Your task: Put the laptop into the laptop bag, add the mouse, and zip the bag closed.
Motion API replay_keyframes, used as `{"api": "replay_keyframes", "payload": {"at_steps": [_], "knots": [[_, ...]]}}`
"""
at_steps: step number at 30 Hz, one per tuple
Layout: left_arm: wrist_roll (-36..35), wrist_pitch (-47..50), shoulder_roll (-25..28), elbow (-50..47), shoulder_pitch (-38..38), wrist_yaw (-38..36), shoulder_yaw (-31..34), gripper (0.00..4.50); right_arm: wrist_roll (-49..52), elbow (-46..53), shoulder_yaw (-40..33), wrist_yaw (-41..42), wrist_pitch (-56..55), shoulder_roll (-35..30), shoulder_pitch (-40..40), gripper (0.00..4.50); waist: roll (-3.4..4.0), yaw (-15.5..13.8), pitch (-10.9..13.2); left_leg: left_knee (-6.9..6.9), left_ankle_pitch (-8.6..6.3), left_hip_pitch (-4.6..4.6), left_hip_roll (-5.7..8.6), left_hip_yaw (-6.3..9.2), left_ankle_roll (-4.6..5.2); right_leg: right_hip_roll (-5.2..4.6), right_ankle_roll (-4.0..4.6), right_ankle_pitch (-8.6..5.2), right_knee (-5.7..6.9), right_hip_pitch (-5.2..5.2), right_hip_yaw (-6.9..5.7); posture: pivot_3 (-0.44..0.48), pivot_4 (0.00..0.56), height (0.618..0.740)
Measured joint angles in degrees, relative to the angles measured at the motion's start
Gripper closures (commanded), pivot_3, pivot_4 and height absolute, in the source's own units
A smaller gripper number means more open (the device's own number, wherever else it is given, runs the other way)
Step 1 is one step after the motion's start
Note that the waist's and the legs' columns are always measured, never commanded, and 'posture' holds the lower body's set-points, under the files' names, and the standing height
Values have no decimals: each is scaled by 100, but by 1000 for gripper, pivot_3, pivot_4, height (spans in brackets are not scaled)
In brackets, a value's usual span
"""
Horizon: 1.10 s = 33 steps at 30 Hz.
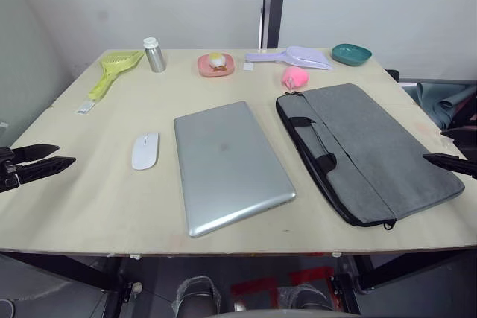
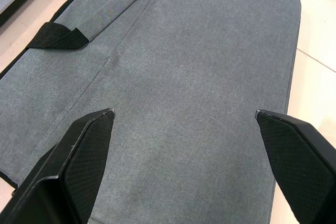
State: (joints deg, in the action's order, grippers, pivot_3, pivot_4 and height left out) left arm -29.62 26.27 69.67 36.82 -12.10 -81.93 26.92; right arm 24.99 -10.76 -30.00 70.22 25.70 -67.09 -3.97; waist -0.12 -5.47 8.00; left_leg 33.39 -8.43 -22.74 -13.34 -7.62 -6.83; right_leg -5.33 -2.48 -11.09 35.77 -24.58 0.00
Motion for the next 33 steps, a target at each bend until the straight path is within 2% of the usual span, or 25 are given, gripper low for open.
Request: {"api": "replay_keyframes", "payload": {"at_steps": [15,23,26,29,33], "knots": [[-384,738,-341,-736,397,-48,190,56,266,270,1,-246,387,159,-125,0,0,1,0,0,0,0,0,-1,0,0,0,0,1,0,0,0,150,740],[-1063,2003,-893,-1721,832,403,440,56,290,583,8,-336,585,243,-95,0,0,0,0,1,0,1,0,0,0,0,0,0,4,0,-1,0,150,740],[-1462,2961,-1073,-1975,787,819,462,0,453,837,145,-366,722,302,-301,796,1,5,-1,5,0,6,1,-1,1,0,0,0,14,0,3,0,150,740],[-1871,3755,-1418,-2376,744,1256,469,0,603,1150,371,-462,883,393,-651,1838,0,18,-2,11,1,9,0,0,1,1,0,0,23,1,4,0,150,740],[-2457,4905,-1902,-2545,431,1917,486,0,689,1596,1268,-641,1008,864,-1508,3246,3,51,-2,20,1,23,0,-1,0,2,0,0,49,1,10,0,150,740]]}}
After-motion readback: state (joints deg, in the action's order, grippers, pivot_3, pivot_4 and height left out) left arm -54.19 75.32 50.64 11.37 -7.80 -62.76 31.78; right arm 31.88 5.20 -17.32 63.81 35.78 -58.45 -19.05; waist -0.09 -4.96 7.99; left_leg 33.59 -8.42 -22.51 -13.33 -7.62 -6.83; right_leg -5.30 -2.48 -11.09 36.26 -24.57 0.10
